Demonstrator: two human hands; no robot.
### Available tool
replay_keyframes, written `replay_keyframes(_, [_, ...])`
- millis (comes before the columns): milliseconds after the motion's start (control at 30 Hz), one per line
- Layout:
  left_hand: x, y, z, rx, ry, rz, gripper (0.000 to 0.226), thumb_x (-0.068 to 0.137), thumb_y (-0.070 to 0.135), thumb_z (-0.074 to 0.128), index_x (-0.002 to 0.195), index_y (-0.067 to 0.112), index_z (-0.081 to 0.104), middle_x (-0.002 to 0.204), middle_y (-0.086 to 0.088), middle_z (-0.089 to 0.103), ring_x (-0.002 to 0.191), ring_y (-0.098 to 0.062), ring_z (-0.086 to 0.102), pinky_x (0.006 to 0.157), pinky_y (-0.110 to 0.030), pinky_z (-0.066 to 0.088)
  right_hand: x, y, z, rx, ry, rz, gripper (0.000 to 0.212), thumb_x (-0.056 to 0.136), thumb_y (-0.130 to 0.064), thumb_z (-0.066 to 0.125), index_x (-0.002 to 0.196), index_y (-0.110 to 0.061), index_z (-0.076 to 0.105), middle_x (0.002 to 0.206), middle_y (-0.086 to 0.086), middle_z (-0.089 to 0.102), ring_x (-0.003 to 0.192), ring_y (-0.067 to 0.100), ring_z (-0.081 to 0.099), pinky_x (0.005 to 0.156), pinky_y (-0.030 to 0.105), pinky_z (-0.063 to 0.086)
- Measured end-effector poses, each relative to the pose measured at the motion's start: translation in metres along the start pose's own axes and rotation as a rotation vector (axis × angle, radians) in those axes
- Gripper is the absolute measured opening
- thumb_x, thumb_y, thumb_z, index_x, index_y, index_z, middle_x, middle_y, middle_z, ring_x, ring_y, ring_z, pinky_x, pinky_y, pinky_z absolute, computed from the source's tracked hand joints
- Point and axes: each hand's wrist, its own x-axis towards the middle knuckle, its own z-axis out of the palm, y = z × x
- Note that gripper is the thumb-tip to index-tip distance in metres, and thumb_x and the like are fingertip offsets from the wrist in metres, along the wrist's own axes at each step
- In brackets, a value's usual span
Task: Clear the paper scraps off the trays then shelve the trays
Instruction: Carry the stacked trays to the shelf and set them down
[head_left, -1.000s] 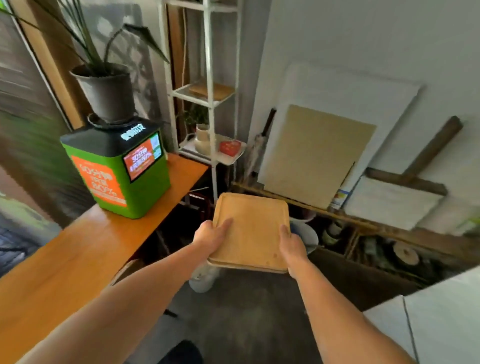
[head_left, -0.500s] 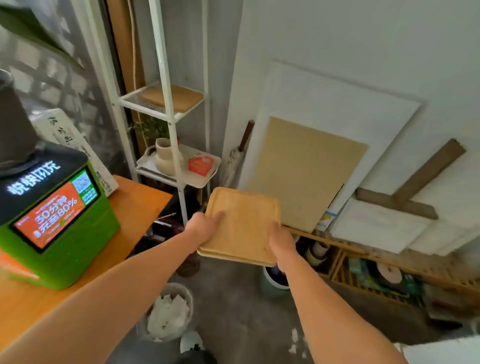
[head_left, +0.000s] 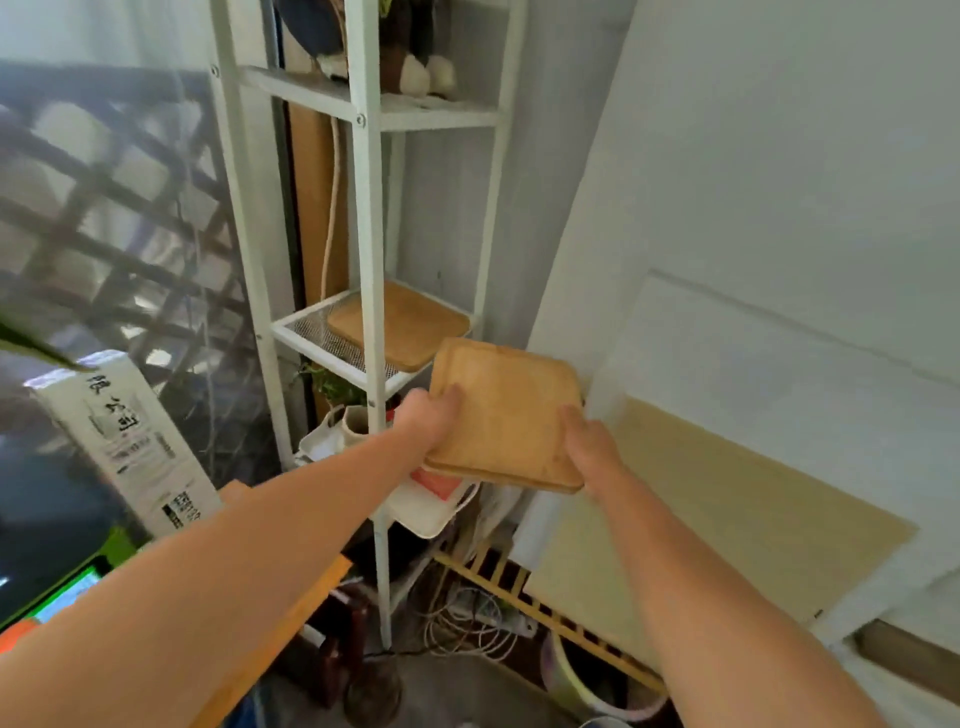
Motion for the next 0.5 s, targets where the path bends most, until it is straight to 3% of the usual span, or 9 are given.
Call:
replay_keyframes(233, [0.098,0.05,0.013,-0.168,0.331,-0.095,0.058,0.103,0.041,0.038,0.139,-0.004,0.042,0.139,-0.024,0.052,0.127,-0.04,0.05,0.104,-0.041,0.039,0.158,-0.107,0.02,-0.159,-0.243,-0.183,0.067,0.101,-0.054,0.032,0.139,-0.001,0.047,0.138,0.02,0.054,0.122,0.035,0.054,0.107,0.045,0.041])
replay_keyframes(367, [0.137,0.071,0.009,-0.254,0.499,-0.185,0.05,0.104,0.036,0.037,0.135,-0.003,0.045,0.133,-0.023,0.055,0.121,-0.039,0.054,0.105,-0.046,0.042,0.223,-0.156,0.053,-0.234,-0.372,-0.285,0.065,0.103,-0.049,0.032,0.146,0.0,0.039,0.151,0.02,0.042,0.135,0.033,0.043,0.11,0.038,0.033])
replay_keyframes(500, [0.169,0.083,0.005,-0.253,0.649,-0.225,0.046,0.105,0.032,0.037,0.13,-0.005,0.049,0.13,-0.024,0.058,0.12,-0.04,0.054,0.101,-0.044,0.043,0.27,-0.193,0.085,-0.276,-0.494,-0.319,0.066,0.101,-0.05,0.036,0.141,0.001,0.046,0.139,0.022,0.053,0.125,0.036,0.053,0.107,0.045,0.042])
